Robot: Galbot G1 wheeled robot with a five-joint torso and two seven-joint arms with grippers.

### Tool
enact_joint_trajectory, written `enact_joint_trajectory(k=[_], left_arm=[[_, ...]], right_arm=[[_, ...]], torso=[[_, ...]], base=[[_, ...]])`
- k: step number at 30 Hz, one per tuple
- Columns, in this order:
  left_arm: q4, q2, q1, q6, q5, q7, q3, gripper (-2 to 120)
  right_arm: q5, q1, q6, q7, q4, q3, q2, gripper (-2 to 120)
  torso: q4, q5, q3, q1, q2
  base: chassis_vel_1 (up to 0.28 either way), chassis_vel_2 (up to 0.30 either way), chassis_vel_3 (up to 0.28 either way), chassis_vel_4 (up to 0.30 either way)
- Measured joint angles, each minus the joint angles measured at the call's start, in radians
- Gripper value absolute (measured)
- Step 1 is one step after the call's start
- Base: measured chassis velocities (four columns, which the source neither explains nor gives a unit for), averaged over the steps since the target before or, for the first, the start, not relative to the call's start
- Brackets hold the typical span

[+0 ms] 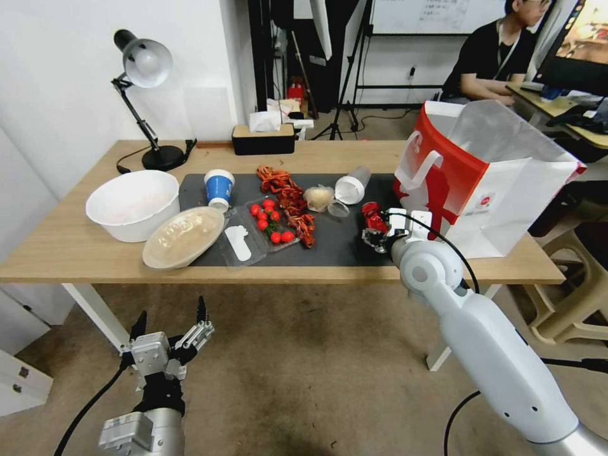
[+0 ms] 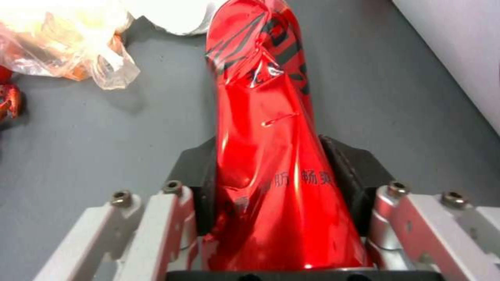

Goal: Pick up the trash from the table and place it into the takeout bag.

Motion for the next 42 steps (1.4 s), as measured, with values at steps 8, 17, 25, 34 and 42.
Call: enact_joint_trajectory(k=[8,17,25,34,42], left_arm=[[0.009,0.004,-0.006,-0.013,0.000,-0.009,-0.002,100],[0.010,0.002,-0.007,-0.027,0.012,-0.012,-0.005,100],[0.009,0.001,-0.005,-0.032,0.013,-0.016,-0.003,100],[0.001,0.001,0.004,-0.034,0.013,-0.017,-0.005,100],[-0.005,0.004,0.008,-0.036,0.012,-0.018,-0.010,100]], right_arm=[[-0.039,-0.009,0.001,-0.068,0.025,0.014,0.003,37],[-0.167,0.174,0.204,-0.338,0.214,0.147,-0.236,37],[-0.114,0.226,0.182,-0.253,0.122,0.205,-0.352,37],[-0.132,0.187,0.198,-0.223,0.079,0.214,-0.339,47],[-0.145,0.180,0.194,-0.222,0.077,0.211,-0.332,75]], torso=[[0.0002,0.0014,0.000,0.000,0.000],[0.0002,0.0004,0.000,0.000,0.000],[-0.0001,0.0006,0.000,0.000,0.000],[0.0002,0.0003,0.000,0.000,0.000],[0.0001,0.0002,0.000,0.000,0.000]], base=[[0.000,0.000,0.000,0.000],[0.000,0.000,0.000,0.000],[0.000,0.000,0.000,0.000],[0.000,0.000,0.000,0.000],[0.000,0.000,0.000,0.000]])
